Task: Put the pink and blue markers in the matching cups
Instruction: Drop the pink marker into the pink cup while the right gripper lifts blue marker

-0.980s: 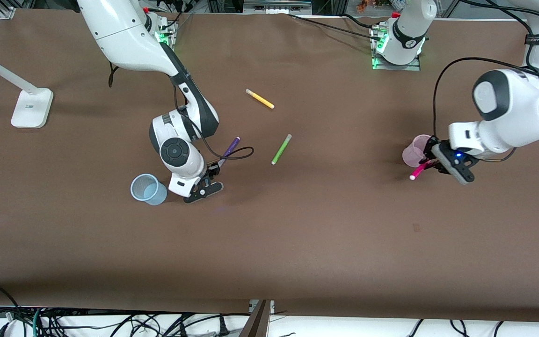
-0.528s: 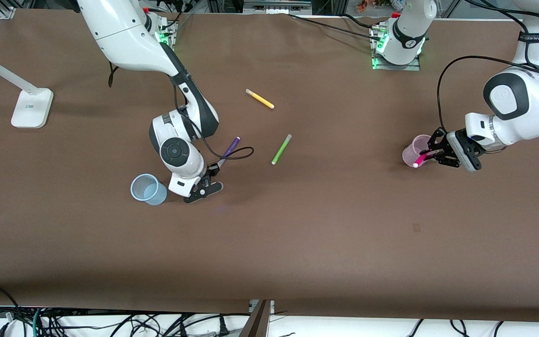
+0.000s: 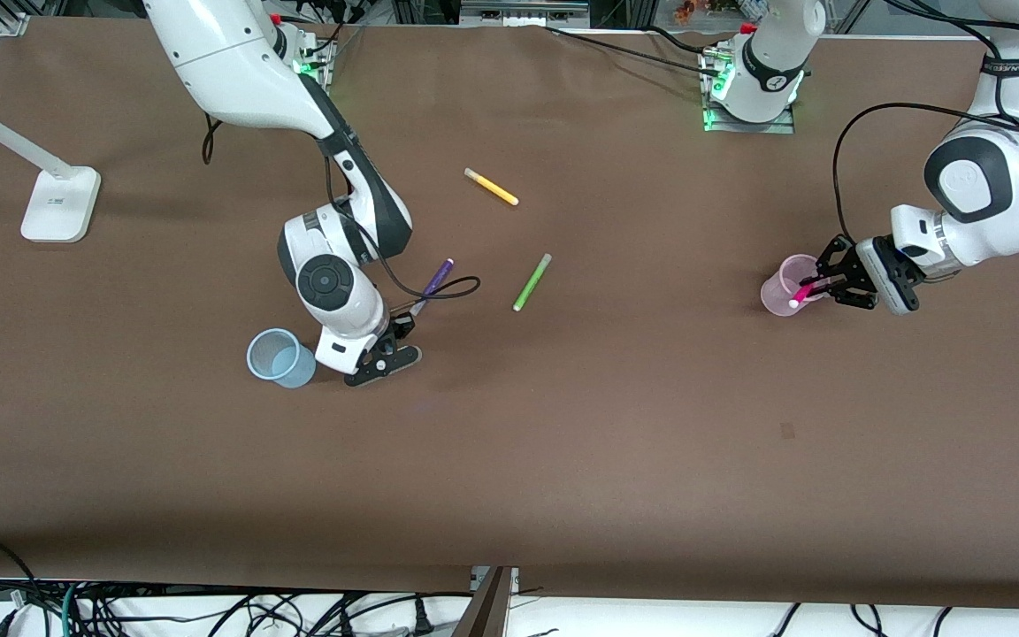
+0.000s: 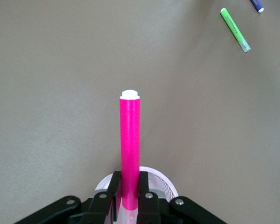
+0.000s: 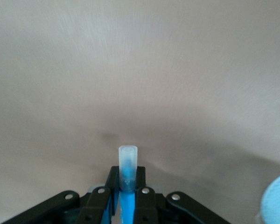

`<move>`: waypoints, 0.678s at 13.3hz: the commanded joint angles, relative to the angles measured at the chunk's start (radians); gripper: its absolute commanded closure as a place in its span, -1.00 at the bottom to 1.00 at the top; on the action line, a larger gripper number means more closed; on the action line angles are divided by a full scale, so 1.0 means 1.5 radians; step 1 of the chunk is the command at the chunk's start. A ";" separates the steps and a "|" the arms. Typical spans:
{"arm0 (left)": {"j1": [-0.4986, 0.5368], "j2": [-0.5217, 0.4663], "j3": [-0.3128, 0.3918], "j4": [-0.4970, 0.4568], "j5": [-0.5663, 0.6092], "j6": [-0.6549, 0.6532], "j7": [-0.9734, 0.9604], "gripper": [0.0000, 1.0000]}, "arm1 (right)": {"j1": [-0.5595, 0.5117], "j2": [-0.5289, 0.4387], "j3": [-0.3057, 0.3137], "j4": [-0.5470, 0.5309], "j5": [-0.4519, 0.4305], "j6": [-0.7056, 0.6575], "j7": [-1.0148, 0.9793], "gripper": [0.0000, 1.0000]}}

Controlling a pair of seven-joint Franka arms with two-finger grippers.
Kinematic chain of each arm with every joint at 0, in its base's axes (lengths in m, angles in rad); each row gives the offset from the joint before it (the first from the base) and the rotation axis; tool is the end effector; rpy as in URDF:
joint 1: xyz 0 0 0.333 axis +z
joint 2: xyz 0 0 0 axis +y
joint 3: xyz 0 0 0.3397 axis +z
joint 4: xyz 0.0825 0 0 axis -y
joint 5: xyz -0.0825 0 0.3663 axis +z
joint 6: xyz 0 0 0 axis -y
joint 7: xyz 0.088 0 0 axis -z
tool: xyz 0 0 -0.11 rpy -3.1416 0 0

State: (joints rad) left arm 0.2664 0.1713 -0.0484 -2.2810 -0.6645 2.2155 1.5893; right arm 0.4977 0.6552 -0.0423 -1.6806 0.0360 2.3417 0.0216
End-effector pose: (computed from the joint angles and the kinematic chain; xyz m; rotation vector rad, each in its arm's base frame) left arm 0.4941 0.0874 0.3009 2.3809 -1.1497 0.3255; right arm 0.6110 0.3041 0.2488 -3.0716 -0.6509 -0.0101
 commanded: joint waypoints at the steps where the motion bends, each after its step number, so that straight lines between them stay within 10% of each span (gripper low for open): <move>1: 0.010 -0.007 -0.008 -0.009 -0.025 -0.005 0.026 1.00 | -0.005 -0.059 -0.008 0.003 0.009 -0.010 -0.008 0.97; 4: 0.015 0.007 -0.009 -0.003 -0.026 -0.006 0.021 0.93 | -0.012 -0.108 -0.034 0.009 0.010 -0.037 -0.097 0.96; 6: 0.015 0.008 -0.008 0.001 -0.026 -0.006 0.025 -0.99 | -0.028 -0.131 -0.038 0.009 0.013 -0.046 -0.159 0.97; 9: 0.014 0.006 -0.008 0.013 -0.026 -0.009 0.013 -1.00 | -0.050 -0.149 -0.039 0.006 0.021 -0.046 -0.269 0.97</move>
State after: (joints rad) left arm 0.2745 0.1824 -0.0508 -2.2801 -0.6673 2.2149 1.5915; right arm 0.4387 0.4571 -0.1042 -1.6577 0.0384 2.2853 -0.2792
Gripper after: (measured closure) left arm 0.432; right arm 0.833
